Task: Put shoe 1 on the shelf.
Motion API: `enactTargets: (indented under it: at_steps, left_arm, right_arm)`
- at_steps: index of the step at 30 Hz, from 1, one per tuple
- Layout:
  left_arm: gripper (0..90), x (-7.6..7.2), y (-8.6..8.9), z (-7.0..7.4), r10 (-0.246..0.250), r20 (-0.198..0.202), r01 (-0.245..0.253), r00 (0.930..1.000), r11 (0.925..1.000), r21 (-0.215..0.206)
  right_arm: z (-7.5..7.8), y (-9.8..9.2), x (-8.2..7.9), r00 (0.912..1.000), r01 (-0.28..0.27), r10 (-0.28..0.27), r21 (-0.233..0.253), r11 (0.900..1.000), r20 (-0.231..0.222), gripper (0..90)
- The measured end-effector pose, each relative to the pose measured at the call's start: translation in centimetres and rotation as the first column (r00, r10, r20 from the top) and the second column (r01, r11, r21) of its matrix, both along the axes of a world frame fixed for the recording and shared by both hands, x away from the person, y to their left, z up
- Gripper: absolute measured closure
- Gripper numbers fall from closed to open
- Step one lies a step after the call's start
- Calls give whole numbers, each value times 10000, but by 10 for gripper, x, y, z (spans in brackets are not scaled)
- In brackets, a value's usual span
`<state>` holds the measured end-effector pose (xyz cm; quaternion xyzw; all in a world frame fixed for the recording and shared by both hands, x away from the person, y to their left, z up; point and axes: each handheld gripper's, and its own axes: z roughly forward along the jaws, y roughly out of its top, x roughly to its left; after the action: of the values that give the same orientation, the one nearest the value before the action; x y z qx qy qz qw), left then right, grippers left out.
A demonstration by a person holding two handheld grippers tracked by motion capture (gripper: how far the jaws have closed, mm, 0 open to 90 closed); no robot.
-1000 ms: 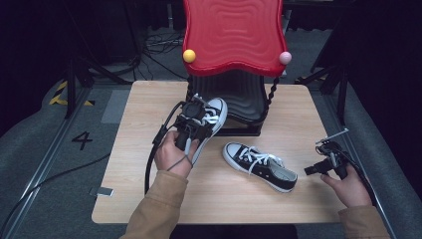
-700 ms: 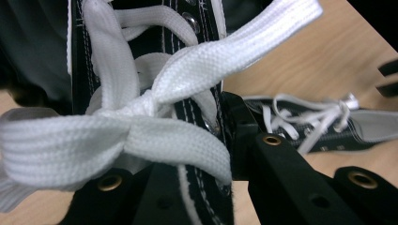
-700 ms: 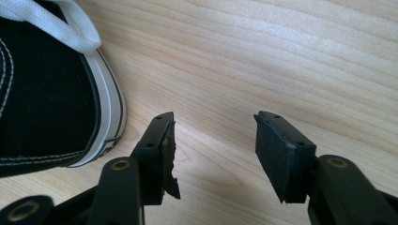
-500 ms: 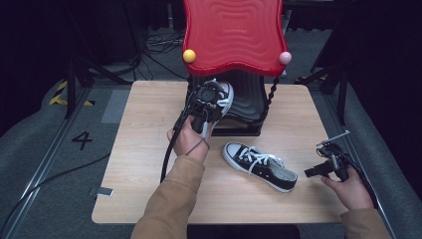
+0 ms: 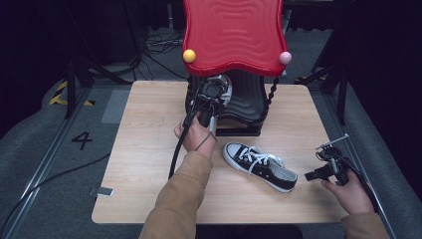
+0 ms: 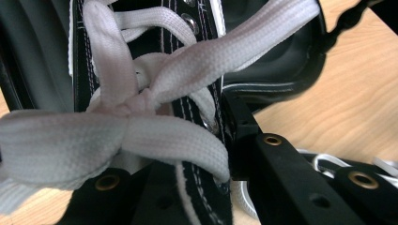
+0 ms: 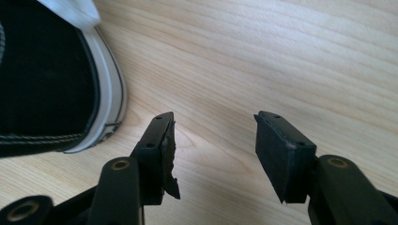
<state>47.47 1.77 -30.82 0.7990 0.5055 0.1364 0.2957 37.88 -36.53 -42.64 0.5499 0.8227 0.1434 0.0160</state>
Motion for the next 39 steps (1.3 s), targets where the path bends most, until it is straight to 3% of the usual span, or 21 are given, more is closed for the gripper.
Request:
enactTargets:
  at_steps: [3, 10, 17, 20, 21, 22, 23, 26, 29, 33, 36, 39]
  left_arm:
    - [829, 4, -7, -3, 345, 464, -369, 9983, 9981, 502]
    - [825, 17, -10, -4, 294, 491, -320, 9984, 9981, 528]
    - [832, 26, -23, -7, 679, 546, -717, 9962, 9950, 696]
    - [832, 31, -23, -7, 58, 640, -123, 9979, 9948, 1012]
    - [832, 29, -28, -8, 791, 389, -823, 9961, 9928, 868]
    - [831, 29, -28, -8, 791, 389, -823, 9961, 9928, 868]
    - [831, 28, -34, -10, 1187, 202, -1202, 9927, 9863, 1127]
    - [821, 33, -33, -16, 605, -194, -566, 9980, 9850, 1629]
    - [802, 31, -31, -19, 483, -342, -423, 9982, 9863, 1594]
    - [698, 29, -34, -18, 122, -575, -18, 9983, 9841, 1775]
    - [656, 28, -30, -16, -73, -778, 201, 9969, 9860, 1658]
    - [628, 25, -26, -14, -340, -1162, 487, 9926, 9908, 1262]
  right_arm:
    - [-1, -6, -3, 9998, 211, -211, 6, 9998, -44, 479]
    - [-3, -8, -6, 9996, 256, -255, 19, 9997, -75, 477]
    - [-7, -11, -7, 9991, 349, -351, -49, 9994, -243, 472]
    - [-9, -13, -7, 9989, 388, -388, -4, 9992, -262, 472]
    - [-10, -12, -7, 9989, 358, -359, -42, 9993, -287, 472]
    - [-10, -12, -7, 9989, 358, -359, -42, 9993, -287, 472]
    - [-10, -11, -7, 9990, 336, -337, -38, 9994, -291, 472]
    - [-11, -6, -7, 9994, 200, -201, -51, 9998, -269, 472]
    - [-10, -5, -7, 9996, 123, -125, -68, 9999, -267, 469]
    - [-9, -4, -7, 9996, 123, -125, -68, 9999, -265, 464]
    - [-9, -3, -6, 9995, 88, -89, -43, 10000, -300, 463]
    - [-9, -2, -4, 9995, 53, -54, -43, 10000, -307, 462]
